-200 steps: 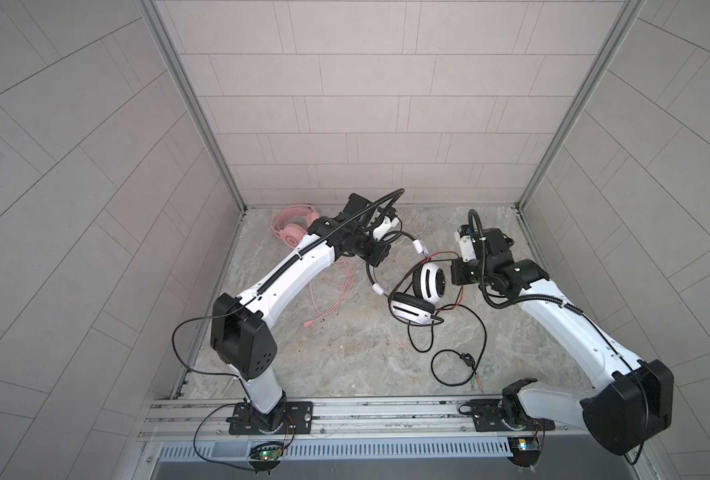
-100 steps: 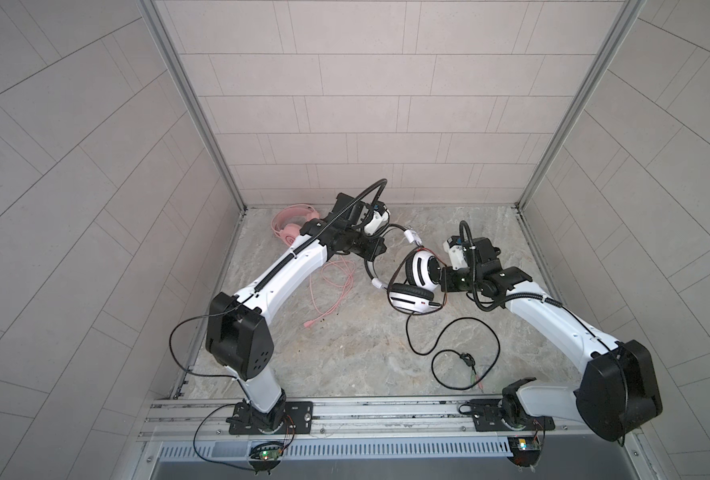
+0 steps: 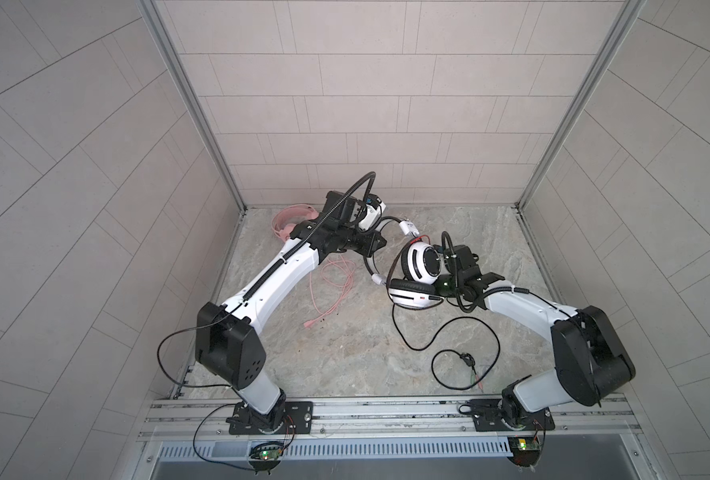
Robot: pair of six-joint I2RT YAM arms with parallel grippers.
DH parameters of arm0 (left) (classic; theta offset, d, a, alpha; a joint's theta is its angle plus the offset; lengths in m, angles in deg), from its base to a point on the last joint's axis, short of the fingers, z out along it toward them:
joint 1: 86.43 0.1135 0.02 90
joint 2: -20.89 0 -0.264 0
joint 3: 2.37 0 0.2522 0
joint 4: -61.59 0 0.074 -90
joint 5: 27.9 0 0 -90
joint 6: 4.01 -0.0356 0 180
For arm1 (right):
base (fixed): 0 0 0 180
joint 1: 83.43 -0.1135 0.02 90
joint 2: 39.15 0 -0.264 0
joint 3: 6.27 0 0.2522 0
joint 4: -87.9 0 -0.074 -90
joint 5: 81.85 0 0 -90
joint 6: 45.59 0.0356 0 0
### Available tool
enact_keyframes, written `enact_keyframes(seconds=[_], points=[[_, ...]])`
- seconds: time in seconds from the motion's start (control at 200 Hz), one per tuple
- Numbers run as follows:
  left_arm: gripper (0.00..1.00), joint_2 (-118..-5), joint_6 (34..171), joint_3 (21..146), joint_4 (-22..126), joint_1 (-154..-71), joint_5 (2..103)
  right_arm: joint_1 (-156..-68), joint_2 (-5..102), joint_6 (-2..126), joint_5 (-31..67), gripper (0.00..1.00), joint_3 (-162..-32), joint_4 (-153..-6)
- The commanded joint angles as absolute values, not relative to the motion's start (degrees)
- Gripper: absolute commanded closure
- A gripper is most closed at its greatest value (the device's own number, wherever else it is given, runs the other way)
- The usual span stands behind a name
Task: Wrap the headphones
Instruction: 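Wrap the cable over the earcups, bringing the right gripper under the headset, then release the cable and lower the right gripper toward the table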
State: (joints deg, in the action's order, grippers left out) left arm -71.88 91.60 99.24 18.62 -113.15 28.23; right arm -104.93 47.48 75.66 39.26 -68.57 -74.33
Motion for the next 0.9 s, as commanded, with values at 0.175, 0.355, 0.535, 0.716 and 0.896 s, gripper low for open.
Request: enact_keyframes(seconds=[0.175,0.355,0.535,0.716,0.896], points=[[1.00,-69.10,100.13,97.39,28.58,-108.54,20.75,-113.70,57.42,77.84,40.23,0.52,-72.94,-80.08],[1.00,-67.87,102.38,95.47,31.55,-106.51,21.37,-116.42,63.14,80.10,42.28,0.52,-73.98,-85.67],[1.00,-67.06,106.56,93.30,36.74,-104.60,19.31,-117.10,67.41,80.39,40.93,0.52,-74.65,-88.60],[1.00,-66.58,108.16,91.88,39.54,-102.76,18.98,-117.69,72.47,83.58,44.23,0.55,-75.63,-94.81],[1.00,-66.86,111.87,90.19,43.67,-100.01,18.35,-118.81,72.53,84.46,44.12,0.83,-74.32,-96.50]])
